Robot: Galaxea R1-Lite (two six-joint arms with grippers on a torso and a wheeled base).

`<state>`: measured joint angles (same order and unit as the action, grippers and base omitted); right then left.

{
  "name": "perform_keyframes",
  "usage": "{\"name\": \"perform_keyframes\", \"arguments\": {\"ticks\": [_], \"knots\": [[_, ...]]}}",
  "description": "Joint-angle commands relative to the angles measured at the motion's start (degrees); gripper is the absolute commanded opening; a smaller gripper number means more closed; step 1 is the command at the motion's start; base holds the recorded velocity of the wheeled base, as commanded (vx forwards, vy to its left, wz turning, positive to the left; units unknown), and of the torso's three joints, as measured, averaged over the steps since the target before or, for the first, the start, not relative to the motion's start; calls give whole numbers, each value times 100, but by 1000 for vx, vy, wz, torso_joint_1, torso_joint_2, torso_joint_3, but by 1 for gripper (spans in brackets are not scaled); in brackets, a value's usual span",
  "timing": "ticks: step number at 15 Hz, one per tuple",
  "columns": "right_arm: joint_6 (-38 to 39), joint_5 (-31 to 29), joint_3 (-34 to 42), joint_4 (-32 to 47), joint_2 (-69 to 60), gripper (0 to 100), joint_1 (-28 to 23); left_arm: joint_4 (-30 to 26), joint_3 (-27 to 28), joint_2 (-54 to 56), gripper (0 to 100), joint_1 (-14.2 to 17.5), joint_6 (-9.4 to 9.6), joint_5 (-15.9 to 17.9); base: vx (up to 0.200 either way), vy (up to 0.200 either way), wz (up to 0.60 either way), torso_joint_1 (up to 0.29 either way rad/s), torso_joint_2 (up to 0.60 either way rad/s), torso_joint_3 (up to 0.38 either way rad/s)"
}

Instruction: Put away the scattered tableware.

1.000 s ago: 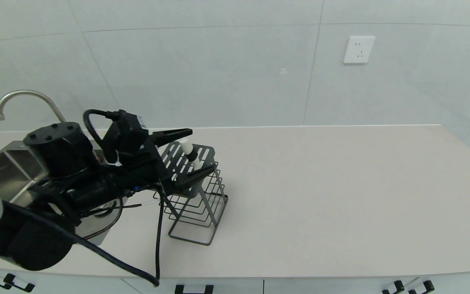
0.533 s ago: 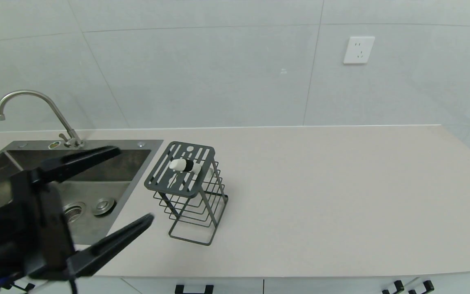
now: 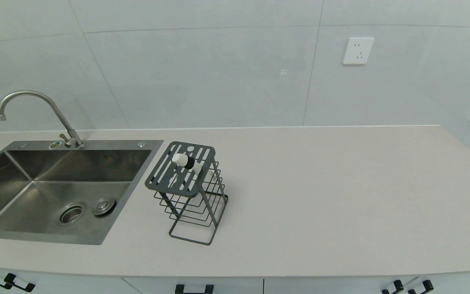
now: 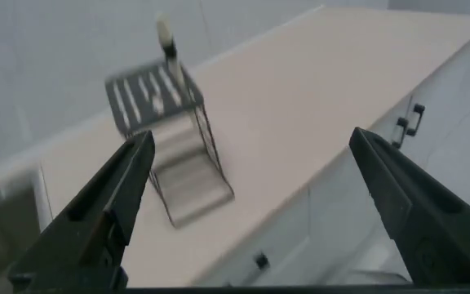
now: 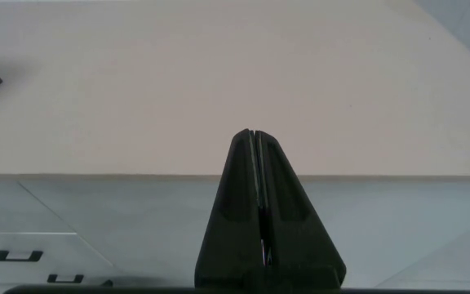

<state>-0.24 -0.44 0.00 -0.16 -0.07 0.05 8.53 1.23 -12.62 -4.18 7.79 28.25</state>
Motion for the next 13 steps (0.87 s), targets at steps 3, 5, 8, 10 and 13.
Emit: {"name": "perform_keyframes", "arguments": {"ticks": [3,5,8,10,13], "knots": [[16,0,0,-2,7,0,4,-634,-123,1262,100,436,82,-2376,0,0,0,0,0,0],[16,-9,0,-2,7,0,4,-642,-123,1262,100,436,12,-2447,0,0,0,0,0,0],[16,-9,0,-2,7,0,4,-862,-114,1262,100,436,-489,-2930,0,0,0,0,0,0],[7,-9,0,-2,7,0,4,-853,-123,1262,100,436,-797,-3000,0,0,0,0,0,0],[16,-9,0,-2,7,0,4,-862,-114,1262,100,436,-823,-3000,0,0,0,0,0,0]]}}
